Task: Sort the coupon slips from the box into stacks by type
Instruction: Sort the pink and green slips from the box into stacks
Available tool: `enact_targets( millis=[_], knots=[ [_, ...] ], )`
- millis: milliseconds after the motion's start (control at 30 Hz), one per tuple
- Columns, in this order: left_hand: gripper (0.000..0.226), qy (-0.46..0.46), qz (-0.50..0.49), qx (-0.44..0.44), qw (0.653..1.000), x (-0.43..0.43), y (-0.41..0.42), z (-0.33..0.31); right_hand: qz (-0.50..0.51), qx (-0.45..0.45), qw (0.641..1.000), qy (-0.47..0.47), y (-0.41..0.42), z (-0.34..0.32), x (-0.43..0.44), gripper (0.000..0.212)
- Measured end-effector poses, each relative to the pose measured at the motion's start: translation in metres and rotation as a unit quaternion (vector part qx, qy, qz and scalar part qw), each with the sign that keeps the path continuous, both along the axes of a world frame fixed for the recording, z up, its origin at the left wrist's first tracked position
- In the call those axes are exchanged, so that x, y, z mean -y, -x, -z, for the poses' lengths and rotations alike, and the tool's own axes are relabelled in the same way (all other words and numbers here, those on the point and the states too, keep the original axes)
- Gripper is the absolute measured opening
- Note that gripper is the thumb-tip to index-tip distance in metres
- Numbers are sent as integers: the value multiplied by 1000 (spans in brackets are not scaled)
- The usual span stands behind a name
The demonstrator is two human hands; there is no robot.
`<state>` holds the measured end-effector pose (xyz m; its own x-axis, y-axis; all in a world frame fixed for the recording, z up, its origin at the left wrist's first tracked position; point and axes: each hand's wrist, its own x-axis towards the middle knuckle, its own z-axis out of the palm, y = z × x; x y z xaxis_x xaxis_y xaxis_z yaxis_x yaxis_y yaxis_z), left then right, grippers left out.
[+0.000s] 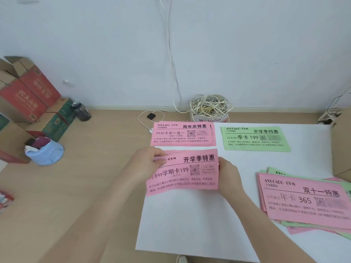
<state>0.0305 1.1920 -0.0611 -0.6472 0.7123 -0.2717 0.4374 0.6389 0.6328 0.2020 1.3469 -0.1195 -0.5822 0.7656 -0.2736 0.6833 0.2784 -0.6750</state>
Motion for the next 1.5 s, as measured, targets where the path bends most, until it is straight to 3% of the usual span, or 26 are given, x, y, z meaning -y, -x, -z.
enact_targets(
  millis=[133,300,400,467,600,700,800,933,1200,1500],
  knots=[
    [27,108,91,-145,979,-20,3,32,40,-10,999,-36,-10,0,0,22],
    [34,85,130,-259,953,-22,5,49,70,-11,996,-52,-29,2,-13,48],
    [73,84,187,-232,951,-20,5,48,-16,18,1000,-21,-34,-8,-13,77],
    [106,153,241,-185,940,-20,0,46,-100,60,992,-41,-32,-15,-8,98],
    [125,226,286,-176,914,-20,-6,49,-209,172,956,-114,-24,-14,6,122],
    [117,235,300,-203,902,-24,-2,44,-213,190,949,-137,-20,-10,9,116],
    [107,218,307,-239,895,-26,0,42,-195,159,955,-157,-19,-7,7,95],
    [112,220,315,-190,904,-23,-7,42,-183,123,957,-190,-20,-3,8,64],
    [84,160,295,-234,912,-23,2,43,-161,67,968,-182,-26,1,17,46],
    [66,124,269,-244,923,-13,-27,49,-132,89,969,-189,-88,-40,16,72]
  ],
)
